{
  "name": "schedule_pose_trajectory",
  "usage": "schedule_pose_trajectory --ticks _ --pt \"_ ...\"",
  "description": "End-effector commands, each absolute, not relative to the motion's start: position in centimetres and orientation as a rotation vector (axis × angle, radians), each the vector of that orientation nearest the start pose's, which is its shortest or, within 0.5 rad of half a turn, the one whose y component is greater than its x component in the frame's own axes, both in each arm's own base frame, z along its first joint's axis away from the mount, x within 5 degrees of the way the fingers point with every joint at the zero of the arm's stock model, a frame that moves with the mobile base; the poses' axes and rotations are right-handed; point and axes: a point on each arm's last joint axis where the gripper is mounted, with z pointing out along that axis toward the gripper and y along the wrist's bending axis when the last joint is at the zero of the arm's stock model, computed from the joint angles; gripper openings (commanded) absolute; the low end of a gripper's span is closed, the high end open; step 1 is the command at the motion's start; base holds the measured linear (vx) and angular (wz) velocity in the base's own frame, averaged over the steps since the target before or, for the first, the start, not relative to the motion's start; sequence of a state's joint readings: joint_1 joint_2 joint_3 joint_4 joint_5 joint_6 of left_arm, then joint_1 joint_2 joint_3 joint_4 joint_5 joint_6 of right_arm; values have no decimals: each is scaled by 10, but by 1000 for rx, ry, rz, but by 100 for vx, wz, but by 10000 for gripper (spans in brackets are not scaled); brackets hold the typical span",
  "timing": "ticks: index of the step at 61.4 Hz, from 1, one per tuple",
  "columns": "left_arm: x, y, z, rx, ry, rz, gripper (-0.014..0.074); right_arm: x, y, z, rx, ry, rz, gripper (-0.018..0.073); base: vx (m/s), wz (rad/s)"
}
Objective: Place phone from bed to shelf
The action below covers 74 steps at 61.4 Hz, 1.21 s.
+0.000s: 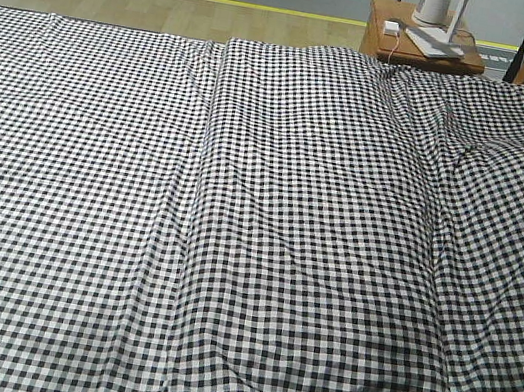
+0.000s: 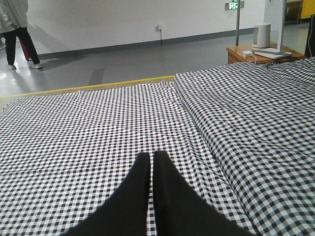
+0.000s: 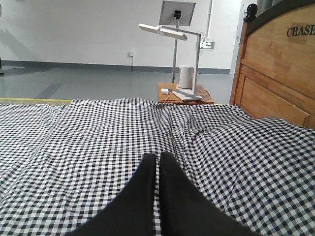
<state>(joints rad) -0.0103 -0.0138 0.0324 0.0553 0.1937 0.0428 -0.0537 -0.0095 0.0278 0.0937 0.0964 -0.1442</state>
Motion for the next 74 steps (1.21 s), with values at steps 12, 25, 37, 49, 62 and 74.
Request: schedule_pose_trajectory --ticks 12,25,37,49,62,74 --pt "55 0 201 76 1587 65 1 56 -3 200 -7 1519 -97 -3 0 0" --pt "55 0 201 76 1587 65 1 56 -3 200 -7 1518 -97 -3 0 0" --pt "55 0 201 76 1587 65 1 56 -3 200 -7 1518 -97 -3 0 0" --pt "55 0 201 76 1587 65 1 56 -3 200 -7 1518 -97 -3 0 0" --pt "55 0 201 76 1587 65 1 56 -3 200 -7 1518 -97 -3 0 0" --pt "55 0 201 76 1587 65 1 56 -3 200 -7 1518 -97 -3 0 0"
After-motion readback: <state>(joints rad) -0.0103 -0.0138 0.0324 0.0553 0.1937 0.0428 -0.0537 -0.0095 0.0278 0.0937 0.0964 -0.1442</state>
